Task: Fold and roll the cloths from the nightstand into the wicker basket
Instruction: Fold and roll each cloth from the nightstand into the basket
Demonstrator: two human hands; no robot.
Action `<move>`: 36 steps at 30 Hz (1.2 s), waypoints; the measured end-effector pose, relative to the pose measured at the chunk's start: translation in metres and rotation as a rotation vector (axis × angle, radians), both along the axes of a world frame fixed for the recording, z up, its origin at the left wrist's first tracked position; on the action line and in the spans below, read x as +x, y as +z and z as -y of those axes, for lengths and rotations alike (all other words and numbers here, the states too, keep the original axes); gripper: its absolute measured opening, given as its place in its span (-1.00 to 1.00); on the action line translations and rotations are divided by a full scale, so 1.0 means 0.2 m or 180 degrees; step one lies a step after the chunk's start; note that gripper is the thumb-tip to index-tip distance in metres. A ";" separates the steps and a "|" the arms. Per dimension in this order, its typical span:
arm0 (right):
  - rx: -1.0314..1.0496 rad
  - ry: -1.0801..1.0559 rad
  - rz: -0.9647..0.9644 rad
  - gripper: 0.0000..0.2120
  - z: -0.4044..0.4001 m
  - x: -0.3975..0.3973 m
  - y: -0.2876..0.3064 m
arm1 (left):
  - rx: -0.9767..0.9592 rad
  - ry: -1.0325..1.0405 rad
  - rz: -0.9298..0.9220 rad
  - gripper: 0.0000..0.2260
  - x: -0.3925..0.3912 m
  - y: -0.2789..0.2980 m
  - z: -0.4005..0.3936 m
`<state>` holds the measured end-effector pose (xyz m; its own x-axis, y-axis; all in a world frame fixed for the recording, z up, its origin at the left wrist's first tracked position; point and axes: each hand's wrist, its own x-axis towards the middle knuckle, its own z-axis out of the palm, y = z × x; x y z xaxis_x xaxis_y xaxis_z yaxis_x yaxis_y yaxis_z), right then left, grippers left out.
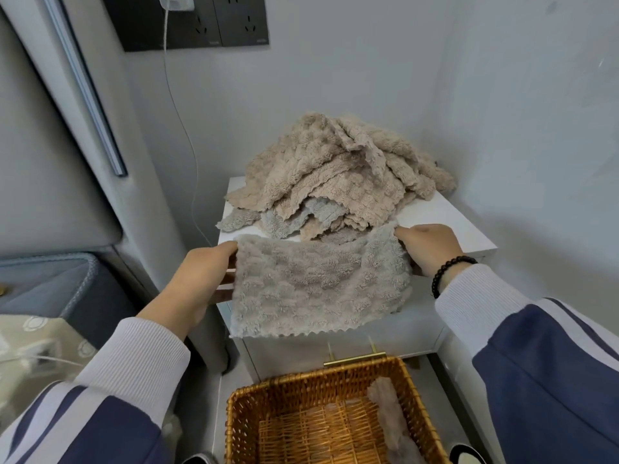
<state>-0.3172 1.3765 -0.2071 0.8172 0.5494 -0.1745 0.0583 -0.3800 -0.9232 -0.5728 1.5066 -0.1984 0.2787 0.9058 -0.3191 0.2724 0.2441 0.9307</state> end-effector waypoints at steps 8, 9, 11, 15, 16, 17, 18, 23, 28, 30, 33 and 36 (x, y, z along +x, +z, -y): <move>0.0157 -0.0165 -0.0744 -0.80 0.01 0.06 0.00 | -0.0414 0.0041 0.0399 -0.65 0.01 0.03 -0.04; 0.0172 -0.0127 -0.0772 -0.73 0.01 0.06 0.00 | -0.0362 -0.0052 0.0310 -0.62 0.01 0.02 -0.04; 0.0133 -0.0088 -0.0698 -0.59 0.02 0.08 0.00 | -0.0088 -0.0171 0.0136 -0.69 0.01 0.00 -0.03; 0.0104 0.0099 -0.0161 -0.63 0.04 0.05 0.01 | 0.0263 -0.0045 0.0157 -0.86 0.02 -0.02 -0.03; 0.0181 0.0111 -0.0094 -0.72 0.04 0.05 0.01 | 0.0280 0.0004 0.0265 -0.86 0.02 -0.02 -0.03; 0.0266 0.0096 -0.0066 -0.82 0.04 0.04 0.01 | 0.0293 0.0056 0.0407 -0.86 0.02 -0.02 -0.03; 0.0328 0.0063 -0.0030 -0.87 0.04 0.04 0.02 | 0.0300 0.0124 0.0562 -0.86 0.02 -0.01 -0.03; 0.0773 -0.0119 -0.0063 -0.81 0.05 0.04 0.03 | 0.0455 0.0446 0.0981 -0.89 -0.01 0.00 -0.06; 0.0763 -0.0267 0.0442 -0.76 0.08 0.02 0.05 | 0.1233 0.0502 0.0200 -0.90 -0.04 -0.01 -0.03; 0.0743 -0.0289 0.0494 -0.74 0.08 0.01 0.04 | 0.1263 0.0477 0.0157 -0.91 -0.04 -0.02 -0.03; 0.0655 -0.0300 0.0542 -0.72 0.07 -0.02 0.00 | 0.1153 0.0467 0.0144 -0.90 -0.04 -0.05 -0.03; 0.0549 -0.0220 0.0635 -0.74 0.06 -0.03 -0.01 | 0.1021 0.0500 0.0232 -0.86 -0.05 -0.08 -0.05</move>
<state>-0.3236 1.3644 -0.2098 0.8627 0.4986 0.0851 0.2250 -0.2276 -0.9474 -0.5832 1.5159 -0.2144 0.1397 0.9902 0.0039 0.1847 -0.0299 0.9823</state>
